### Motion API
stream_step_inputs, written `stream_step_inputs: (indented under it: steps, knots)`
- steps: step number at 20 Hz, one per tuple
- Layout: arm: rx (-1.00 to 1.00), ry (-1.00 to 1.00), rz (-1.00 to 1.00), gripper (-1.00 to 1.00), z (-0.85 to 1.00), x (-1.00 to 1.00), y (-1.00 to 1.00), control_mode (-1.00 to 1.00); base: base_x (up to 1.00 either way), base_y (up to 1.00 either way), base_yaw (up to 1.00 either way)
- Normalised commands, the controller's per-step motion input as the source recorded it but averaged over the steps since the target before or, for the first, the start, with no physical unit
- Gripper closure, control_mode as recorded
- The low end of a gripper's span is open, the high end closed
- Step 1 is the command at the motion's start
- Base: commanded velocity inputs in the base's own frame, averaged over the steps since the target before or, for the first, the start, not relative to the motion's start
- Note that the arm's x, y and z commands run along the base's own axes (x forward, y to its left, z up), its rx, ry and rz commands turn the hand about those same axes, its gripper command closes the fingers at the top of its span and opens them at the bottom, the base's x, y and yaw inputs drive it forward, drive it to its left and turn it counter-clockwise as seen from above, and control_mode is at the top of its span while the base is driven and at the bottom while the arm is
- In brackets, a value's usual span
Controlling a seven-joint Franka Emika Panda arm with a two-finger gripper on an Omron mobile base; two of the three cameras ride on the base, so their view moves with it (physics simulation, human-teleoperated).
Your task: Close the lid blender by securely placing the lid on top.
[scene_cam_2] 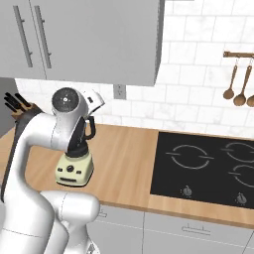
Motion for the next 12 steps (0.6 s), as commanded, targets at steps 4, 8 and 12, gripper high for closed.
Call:
stream_step_inputs:
  steps: [4, 8, 12]
  knots:
    - [0.00, 0.00, 0.00, -1.00, -0.06, -0.08, -0.28, -1.00, 0.00, 0.00, 0.00]
    - [0.00, 0.00, 0.00, -1.00, -0.07, -0.15, -0.28, -1.00, 0.00, 0.00, 0.00]
    - [0.00, 0.00, 0.00, -1.00, -0.07, -0.08, -0.28, -1.00, 0.00, 0.00, 0.00]
